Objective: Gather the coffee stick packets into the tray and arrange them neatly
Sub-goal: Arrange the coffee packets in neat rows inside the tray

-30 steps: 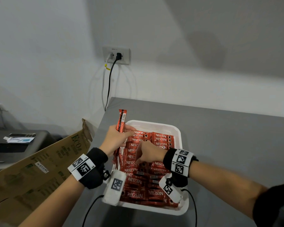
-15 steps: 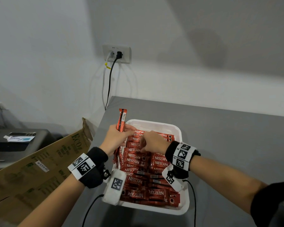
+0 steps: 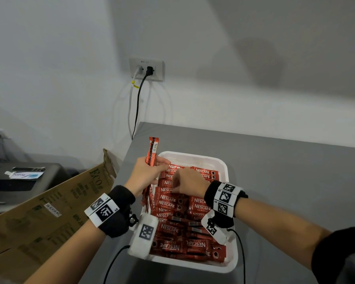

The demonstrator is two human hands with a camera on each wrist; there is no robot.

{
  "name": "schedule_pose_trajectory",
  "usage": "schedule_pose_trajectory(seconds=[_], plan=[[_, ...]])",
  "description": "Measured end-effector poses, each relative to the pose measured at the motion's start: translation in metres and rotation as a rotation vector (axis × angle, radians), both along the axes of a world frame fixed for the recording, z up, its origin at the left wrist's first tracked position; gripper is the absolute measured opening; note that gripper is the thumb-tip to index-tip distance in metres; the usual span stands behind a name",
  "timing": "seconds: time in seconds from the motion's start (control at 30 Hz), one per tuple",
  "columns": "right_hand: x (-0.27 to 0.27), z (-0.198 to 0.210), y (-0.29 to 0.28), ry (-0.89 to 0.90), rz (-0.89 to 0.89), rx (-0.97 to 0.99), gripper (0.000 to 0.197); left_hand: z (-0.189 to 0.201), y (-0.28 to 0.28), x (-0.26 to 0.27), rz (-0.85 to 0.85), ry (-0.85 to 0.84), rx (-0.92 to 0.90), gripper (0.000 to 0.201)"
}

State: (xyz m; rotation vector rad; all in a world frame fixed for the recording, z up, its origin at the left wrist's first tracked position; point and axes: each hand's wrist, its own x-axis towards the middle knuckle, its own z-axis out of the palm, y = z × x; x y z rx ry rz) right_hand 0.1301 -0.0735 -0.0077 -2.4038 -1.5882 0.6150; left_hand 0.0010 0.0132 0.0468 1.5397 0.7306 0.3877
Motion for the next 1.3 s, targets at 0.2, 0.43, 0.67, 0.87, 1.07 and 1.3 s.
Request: schedule_pose_trajectory(seconds=[0.2, 0.43, 0.67, 0.87, 1.07, 1.3], plan=[[0.002, -0.005, 0.001, -0.027, -0.015, 0.004, 0.015, 0.007, -0.002, 0.004, -0.006, -0.017, -0.014, 0.008], [0.007, -0.007, -0.002, -0.019, -0.027, -0.013, 0.012, 0.008, -0.003, 0.003, -0.016, -0.026, -0.040, 0.007], [-0.007, 0.003, -0.002, -0.015, 0.039, 0.044, 0.016, 0.003, -0.001, 0.003, -0.017, 0.006, 0.004, 0.007], [-0.026, 0.004, -0.012, -0.217, 0.267, -0.128, 0.029, 0.001, 0.001, 0.003, -0.009, 0.012, -0.012, 0.007], [-0.024, 0.009, -0.018, -0.125, 0.226, -0.118, 0.020, 0.002, 0.000, 0.003, -0.013, 0.007, -0.012, 0.006], [-0.018, 0.016, -0.050, 0.000, 0.296, -0.357, 0.028, 0.000, 0.002, 0.002, -0.013, -0.014, -0.027, 0.004]])
